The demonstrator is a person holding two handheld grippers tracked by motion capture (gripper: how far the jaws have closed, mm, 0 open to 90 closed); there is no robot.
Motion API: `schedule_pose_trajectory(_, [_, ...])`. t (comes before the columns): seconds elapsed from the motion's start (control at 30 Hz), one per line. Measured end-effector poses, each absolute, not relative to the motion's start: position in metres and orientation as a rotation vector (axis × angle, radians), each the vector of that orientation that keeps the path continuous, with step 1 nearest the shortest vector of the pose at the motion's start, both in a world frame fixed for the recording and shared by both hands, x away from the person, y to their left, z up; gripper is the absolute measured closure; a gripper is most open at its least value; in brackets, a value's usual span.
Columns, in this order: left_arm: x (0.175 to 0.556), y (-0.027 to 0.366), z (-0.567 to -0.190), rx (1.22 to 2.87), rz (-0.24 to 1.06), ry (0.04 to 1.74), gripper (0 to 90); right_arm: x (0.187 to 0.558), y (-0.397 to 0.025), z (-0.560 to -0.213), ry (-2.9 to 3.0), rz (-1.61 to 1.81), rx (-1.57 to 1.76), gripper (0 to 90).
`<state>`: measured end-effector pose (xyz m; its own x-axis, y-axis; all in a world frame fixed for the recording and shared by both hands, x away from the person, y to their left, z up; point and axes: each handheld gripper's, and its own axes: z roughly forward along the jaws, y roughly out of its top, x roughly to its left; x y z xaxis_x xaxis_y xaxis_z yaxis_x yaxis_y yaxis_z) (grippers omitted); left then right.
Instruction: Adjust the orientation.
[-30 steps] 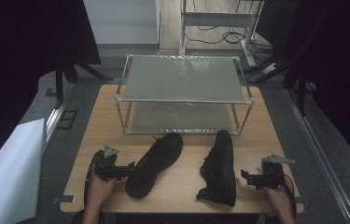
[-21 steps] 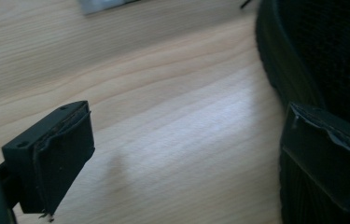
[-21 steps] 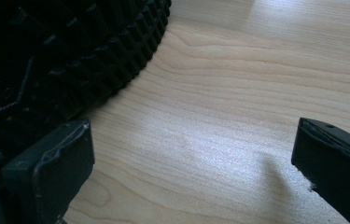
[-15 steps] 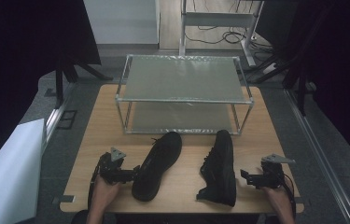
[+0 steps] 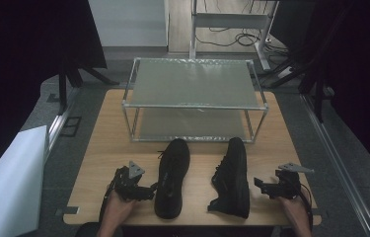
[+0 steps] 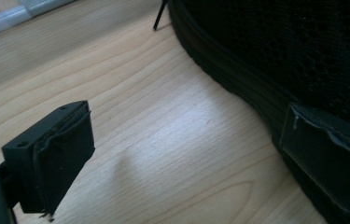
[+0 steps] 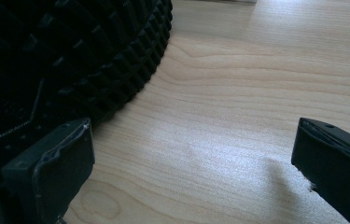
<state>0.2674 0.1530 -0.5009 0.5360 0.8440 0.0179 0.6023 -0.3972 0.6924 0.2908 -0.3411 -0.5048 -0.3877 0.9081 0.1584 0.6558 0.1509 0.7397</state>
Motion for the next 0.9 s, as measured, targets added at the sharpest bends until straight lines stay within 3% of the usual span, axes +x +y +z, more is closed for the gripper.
schedule_pose_trajectory(0.4, [0.261,0.133,-0.501,2.159,0.470,1.087,2.5,0.291,-0.340,-0.505,2.111,1.105,1.517,0.0])
schedule_pose_trajectory(0.9, [0.265,0.144,-0.502,2.136,0.511,1.144,0.0,0.290,-0.342,-0.503,2.105,1.093,1.507,0.0])
